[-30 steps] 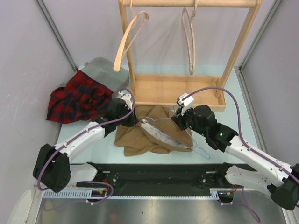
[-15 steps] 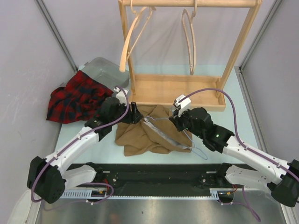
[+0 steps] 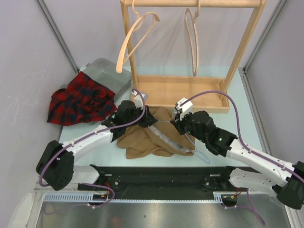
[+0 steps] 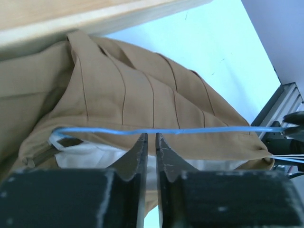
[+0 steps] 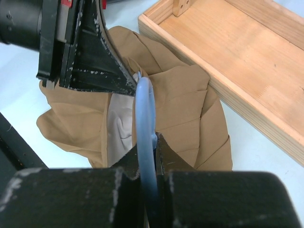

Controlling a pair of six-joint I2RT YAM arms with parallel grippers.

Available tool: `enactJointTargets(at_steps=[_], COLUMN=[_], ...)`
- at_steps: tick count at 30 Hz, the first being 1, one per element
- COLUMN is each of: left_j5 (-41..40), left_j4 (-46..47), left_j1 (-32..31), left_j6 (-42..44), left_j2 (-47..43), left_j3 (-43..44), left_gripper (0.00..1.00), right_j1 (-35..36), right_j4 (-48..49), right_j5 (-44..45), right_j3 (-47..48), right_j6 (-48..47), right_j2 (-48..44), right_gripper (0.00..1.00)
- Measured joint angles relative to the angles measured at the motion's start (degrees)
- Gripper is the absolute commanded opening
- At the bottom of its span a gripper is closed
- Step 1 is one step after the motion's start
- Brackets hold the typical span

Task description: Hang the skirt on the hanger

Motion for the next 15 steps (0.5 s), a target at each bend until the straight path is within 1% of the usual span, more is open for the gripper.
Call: enactJointTargets(at_steps=[9, 15], left_j5=[-1.0, -4.6], left_j4=[-2.9, -7.7], left_j1=[-0.3, -0.3], left_j6=[0.2, 0.2], left_j2=[-3.7, -3.7], left_j3=[-7.3, -9.3], left_gripper=[0.01, 0.00], right_j1=[0.3, 0.3], right_j4=[0.0, 0.0], right_j5=[1.4, 1.6], right_j3=[0.0, 0.0], right_j6=[0.4, 0.4], right_j2=[0.0, 0.1], right_gripper=[0.00, 0.00])
